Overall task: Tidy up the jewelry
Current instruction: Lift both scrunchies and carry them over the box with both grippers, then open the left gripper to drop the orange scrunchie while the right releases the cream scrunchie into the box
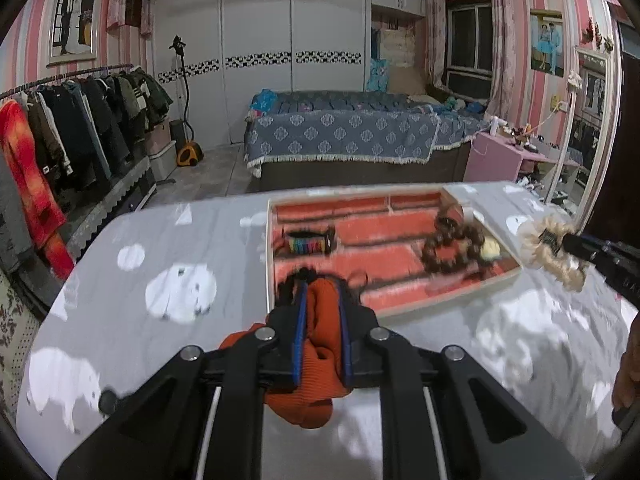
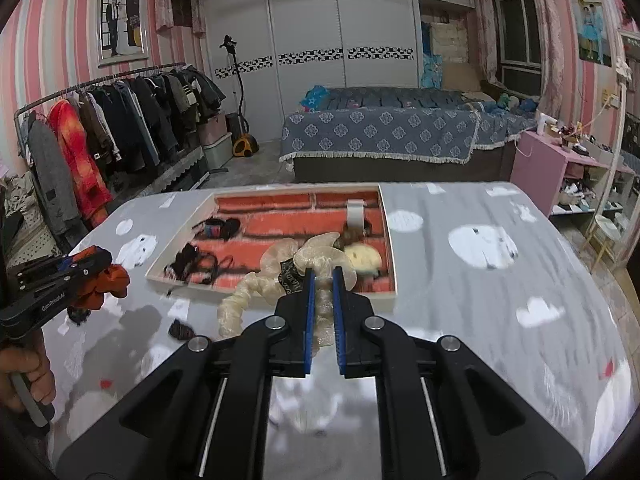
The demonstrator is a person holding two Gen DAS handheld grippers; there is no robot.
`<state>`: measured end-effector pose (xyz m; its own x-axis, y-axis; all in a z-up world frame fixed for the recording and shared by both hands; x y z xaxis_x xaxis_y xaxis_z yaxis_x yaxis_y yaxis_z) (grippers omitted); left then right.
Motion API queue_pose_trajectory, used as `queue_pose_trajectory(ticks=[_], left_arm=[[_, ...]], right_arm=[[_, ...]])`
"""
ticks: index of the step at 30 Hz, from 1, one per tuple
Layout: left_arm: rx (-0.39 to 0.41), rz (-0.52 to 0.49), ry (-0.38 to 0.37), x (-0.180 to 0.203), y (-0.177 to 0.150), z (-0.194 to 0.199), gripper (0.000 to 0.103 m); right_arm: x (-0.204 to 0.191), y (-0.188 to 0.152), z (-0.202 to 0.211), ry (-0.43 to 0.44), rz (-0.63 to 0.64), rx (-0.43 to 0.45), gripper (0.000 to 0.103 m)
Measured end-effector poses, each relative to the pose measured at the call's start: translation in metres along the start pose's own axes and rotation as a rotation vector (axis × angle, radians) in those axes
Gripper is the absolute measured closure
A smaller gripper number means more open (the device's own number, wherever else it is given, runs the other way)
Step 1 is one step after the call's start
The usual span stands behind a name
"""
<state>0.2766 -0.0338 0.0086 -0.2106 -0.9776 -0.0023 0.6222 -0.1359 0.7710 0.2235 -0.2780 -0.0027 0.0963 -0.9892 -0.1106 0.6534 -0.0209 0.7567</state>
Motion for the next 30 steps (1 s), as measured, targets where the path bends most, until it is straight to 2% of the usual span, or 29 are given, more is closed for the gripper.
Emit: queue_pose_trajectory(ticks=[8, 14, 20, 30], left_arm=[[0.01, 0.009, -0.006, -0.007, 0.035, -0.044, 0.089], [-0.037, 0.014, -0.038, -0.007, 0.047, -0.1, 0.089], [-0.068, 0.025, -0.055, -0.014, 0.048, -0.133, 0.089], [-0.119, 0.023, -0.044, -0.019, 0.038, -0.163, 0.085]], right_arm=[[0.001, 0.031, -0.05, -0.004, 0.016, -0.024, 0.094], [0.007, 0.048, -0.095, -0.016, 0.025, -0.05, 0.093], [0.011, 0.052, -0.145, -0.035, 0.042, -0.112, 0.093], [0.01, 0.047, -0.171, -0.031, 0.046, -0.121, 0.091]])
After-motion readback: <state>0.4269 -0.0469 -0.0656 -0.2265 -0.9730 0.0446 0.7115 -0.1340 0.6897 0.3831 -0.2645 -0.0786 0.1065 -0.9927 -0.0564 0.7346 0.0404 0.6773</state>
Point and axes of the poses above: each gripper's, at about its wrist camera, not at the fingertips, and z roughly against the way its jaws point, x to its right, y to its top, the point moved 1 cm from there along -z, roughly the way its jaws point, and after that the axes turned 5 degrees about -x, right-handed, at the moved point
